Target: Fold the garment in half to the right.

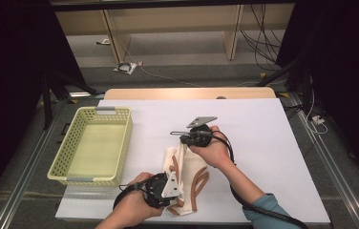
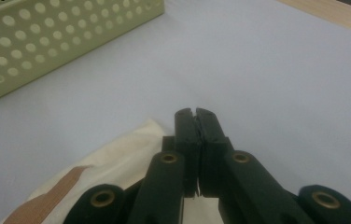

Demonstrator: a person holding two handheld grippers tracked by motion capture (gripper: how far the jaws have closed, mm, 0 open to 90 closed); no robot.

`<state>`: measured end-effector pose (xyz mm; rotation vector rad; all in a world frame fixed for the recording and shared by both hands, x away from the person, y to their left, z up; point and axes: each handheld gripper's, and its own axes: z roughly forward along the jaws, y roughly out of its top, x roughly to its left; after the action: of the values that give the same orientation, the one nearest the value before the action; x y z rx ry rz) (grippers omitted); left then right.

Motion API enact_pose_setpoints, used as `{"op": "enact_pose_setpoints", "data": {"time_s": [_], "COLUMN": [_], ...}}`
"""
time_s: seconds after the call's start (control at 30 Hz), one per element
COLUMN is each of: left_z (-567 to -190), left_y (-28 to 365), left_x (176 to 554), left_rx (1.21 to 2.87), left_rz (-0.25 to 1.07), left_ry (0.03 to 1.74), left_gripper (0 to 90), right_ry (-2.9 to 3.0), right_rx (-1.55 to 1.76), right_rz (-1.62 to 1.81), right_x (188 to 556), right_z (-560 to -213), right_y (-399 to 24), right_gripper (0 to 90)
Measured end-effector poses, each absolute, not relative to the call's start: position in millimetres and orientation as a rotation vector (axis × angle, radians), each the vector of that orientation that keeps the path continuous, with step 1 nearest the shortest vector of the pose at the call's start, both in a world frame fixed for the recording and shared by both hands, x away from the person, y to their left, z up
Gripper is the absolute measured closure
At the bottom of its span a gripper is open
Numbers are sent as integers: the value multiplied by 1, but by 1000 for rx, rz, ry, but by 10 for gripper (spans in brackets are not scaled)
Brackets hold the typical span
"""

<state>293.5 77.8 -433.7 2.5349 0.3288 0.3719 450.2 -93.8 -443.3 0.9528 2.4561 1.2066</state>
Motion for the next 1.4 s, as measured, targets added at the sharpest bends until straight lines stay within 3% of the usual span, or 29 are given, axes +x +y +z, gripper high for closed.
{"op": "enact_pose_setpoints", "data": {"time_s": [1.4], "left_z": [-445], "left_y": [65], "left_x": [295], "left_rx": [2586], "left_rz": [351], "left_ry": [287], "left_gripper": [823], "right_ry": [2467], "right_rx": [978], "right_rz": [1199], "right_x": [448], "right_z": [-452], "right_y": [-102], "right_gripper": [892]}}
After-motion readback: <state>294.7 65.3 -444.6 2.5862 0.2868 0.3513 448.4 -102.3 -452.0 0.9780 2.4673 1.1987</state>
